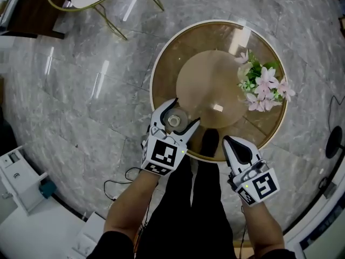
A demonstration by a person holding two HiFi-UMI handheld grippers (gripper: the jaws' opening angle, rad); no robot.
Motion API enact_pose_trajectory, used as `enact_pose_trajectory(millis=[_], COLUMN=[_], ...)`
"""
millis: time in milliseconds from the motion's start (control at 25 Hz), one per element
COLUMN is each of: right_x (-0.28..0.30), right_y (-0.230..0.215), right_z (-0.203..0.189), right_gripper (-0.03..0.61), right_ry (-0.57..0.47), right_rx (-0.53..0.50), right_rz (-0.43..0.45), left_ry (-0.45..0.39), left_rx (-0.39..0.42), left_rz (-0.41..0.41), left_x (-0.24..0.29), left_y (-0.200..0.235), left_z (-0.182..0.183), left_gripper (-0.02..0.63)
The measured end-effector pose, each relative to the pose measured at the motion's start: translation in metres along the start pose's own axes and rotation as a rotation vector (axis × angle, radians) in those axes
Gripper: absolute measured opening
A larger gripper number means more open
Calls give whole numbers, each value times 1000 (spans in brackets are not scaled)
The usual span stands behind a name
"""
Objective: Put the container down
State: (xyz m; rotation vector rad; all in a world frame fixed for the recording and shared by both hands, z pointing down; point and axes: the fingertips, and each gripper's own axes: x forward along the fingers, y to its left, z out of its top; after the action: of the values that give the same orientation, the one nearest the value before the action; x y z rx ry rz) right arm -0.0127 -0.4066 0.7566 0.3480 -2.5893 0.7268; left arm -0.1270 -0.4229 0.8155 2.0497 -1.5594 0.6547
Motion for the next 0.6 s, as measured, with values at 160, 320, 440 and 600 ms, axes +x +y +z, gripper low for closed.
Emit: enact_pose_trajectory(millis=[160, 320, 440, 600], right_x=[14, 25, 33, 38], right_y=[-17, -38, -54, -66], right_z=[-16, -32, -37, -39], right_gripper=[14, 14, 14, 14], right_ry=[11, 18, 17, 18], right_rx=[3, 21, 16, 13], right_rz=[7, 0, -1, 0], left_ry=[5, 21, 29, 40], left_rx=[21, 39, 50, 75], left_rz=[-9, -19, -20, -22], left_x=[35, 62, 82, 101], left_y=[0, -2, 1, 2], left_z=[-21, -37, -44, -48], left_gripper=[351, 351, 351, 351])
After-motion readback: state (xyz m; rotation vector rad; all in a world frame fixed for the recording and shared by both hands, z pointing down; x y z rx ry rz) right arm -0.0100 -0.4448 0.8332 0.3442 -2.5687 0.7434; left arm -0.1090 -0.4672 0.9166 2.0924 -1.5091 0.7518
